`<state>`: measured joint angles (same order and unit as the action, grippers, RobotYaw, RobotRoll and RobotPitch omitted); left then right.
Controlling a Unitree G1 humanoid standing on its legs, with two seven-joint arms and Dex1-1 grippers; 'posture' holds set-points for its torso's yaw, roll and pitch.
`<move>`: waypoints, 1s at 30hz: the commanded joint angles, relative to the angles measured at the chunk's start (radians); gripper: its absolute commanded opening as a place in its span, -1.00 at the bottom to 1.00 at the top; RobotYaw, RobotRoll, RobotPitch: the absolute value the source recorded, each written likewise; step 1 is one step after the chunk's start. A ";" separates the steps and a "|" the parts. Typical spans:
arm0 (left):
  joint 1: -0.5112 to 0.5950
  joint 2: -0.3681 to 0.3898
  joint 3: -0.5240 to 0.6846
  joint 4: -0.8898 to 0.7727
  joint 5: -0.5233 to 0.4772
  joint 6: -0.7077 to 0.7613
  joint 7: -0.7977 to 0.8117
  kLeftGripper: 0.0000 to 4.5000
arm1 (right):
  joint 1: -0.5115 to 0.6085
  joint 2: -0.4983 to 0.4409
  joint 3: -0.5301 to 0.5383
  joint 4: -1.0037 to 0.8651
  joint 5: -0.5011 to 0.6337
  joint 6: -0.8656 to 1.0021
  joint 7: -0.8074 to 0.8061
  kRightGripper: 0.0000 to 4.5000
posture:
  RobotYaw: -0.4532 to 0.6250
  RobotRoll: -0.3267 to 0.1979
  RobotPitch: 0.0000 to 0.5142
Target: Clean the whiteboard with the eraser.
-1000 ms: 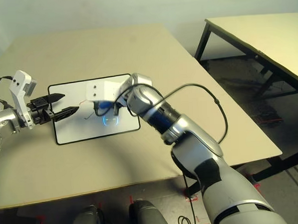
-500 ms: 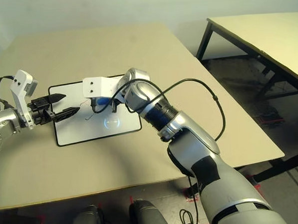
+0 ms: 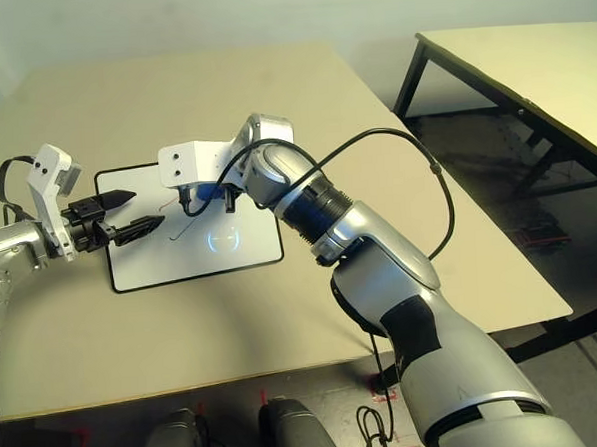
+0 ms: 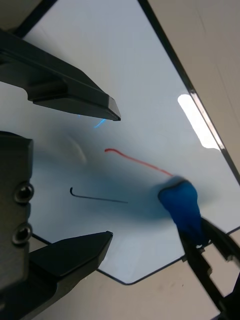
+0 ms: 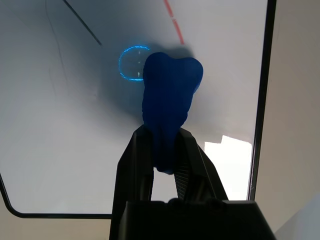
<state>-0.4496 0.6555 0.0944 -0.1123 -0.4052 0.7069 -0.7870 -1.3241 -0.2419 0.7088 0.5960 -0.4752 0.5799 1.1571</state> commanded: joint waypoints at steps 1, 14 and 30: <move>0.019 0.001 0.004 -0.015 -0.013 0.006 0.004 1.00 | 0.037 -0.011 0.034 -0.050 -0.018 0.016 0.060 -0.75 | -0.10 0.25 -0.70; 0.030 0.015 0.014 -0.002 -0.011 -0.002 0.001 1.00 | -0.074 0.109 -0.040 0.213 -0.006 -0.075 -0.068 -0.75 | -0.07 0.25 -0.69; 0.017 0.025 0.015 0.024 -0.006 -0.021 -0.010 1.00 | -0.042 0.080 -0.041 0.188 -0.028 -0.064 -0.033 -0.75 | -0.07 0.25 -0.72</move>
<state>-0.4285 0.6716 0.1097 -0.1000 -0.4102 0.6932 -0.7934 -1.3421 -0.1631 0.6851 0.7198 -0.4899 0.5235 1.1778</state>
